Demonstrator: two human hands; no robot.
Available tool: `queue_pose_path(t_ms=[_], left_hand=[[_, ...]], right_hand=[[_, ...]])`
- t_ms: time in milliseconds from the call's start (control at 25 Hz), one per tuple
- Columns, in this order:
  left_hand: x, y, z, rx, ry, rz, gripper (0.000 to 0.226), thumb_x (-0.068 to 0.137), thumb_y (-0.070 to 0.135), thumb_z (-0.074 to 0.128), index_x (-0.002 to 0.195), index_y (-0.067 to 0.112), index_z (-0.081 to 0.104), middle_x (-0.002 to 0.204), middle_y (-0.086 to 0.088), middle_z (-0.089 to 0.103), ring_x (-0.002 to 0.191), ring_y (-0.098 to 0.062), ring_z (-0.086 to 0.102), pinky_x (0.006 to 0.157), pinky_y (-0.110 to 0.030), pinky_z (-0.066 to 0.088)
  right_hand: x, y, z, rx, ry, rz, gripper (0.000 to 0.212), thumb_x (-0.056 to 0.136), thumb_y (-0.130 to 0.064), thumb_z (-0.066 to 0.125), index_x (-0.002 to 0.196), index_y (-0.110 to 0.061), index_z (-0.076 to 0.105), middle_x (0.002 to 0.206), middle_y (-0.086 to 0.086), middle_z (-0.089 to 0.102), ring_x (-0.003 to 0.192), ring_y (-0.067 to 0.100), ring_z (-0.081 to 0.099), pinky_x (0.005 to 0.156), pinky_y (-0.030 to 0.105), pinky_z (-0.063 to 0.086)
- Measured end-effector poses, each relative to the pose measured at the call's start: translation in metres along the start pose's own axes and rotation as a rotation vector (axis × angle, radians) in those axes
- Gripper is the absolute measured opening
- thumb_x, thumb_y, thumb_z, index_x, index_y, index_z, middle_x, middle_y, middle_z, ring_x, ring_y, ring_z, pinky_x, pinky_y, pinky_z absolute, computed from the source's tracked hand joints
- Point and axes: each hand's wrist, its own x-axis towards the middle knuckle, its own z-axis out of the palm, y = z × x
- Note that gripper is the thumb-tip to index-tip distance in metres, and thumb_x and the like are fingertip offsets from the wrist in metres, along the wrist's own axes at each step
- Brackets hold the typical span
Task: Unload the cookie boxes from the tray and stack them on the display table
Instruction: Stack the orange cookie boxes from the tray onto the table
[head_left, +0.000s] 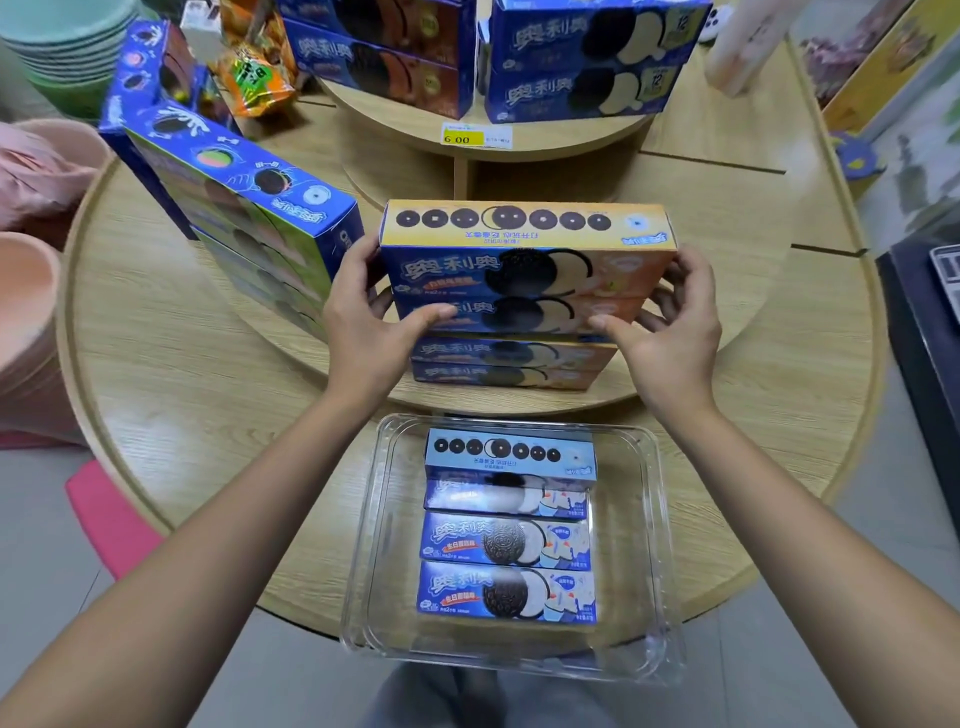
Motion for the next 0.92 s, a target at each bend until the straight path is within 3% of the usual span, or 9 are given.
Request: queue_pose_path(t_ms=[240, 440, 680, 920], left_hand=[[-0.004, -0.004, 0.001, -0.01, -0.009, -0.007, 0.079, 0.062, 0.001, 0.082, 0.13, 0.004, 0.041, 0.121, -0.003, 0.052, 0.107, -0.005, 0.056, 0.086, -0.013, 0.049], [-0.004, -0.003, 0.002, -0.007, -0.032, 0.001, 0.076, 0.062, 0.0, 0.081, 0.126, 0.012, 0.043, 0.115, 0.007, 0.053, 0.105, 0.003, 0.056, 0.084, -0.01, 0.047], [0.0, -0.007, -0.001, -0.004, -0.062, -0.005, 0.079, 0.062, 0.004, 0.082, 0.13, 0.008, 0.041, 0.121, -0.004, 0.052, 0.112, -0.014, 0.056, 0.088, -0.016, 0.05], [-0.002, -0.009, -0.002, 0.074, -0.073, 0.01, 0.08, 0.064, 0.018, 0.082, 0.132, 0.009, 0.041, 0.129, -0.009, 0.053, 0.118, -0.019, 0.056, 0.093, -0.024, 0.05]], right_hand=[[-0.005, 0.008, 0.003, 0.009, 0.018, 0.005, 0.08, 0.062, 0.005, 0.079, 0.114, -0.038, 0.036, 0.11, -0.021, 0.05, 0.103, 0.007, 0.059, 0.088, 0.025, 0.053], [-0.009, 0.014, 0.003, 0.007, 0.04, 0.014, 0.08, 0.061, 0.003, 0.08, 0.113, -0.039, 0.036, 0.114, -0.008, 0.052, 0.104, 0.011, 0.059, 0.088, 0.027, 0.054], [-0.01, 0.014, 0.004, -0.01, 0.036, 0.006, 0.08, 0.062, 0.0, 0.081, 0.118, -0.034, 0.034, 0.119, -0.001, 0.051, 0.107, 0.014, 0.059, 0.089, 0.027, 0.054], [-0.012, 0.011, 0.003, -0.04, 0.001, 0.008, 0.079, 0.065, -0.003, 0.08, 0.121, -0.034, 0.031, 0.118, -0.011, 0.048, 0.11, 0.013, 0.056, 0.089, 0.024, 0.053]])
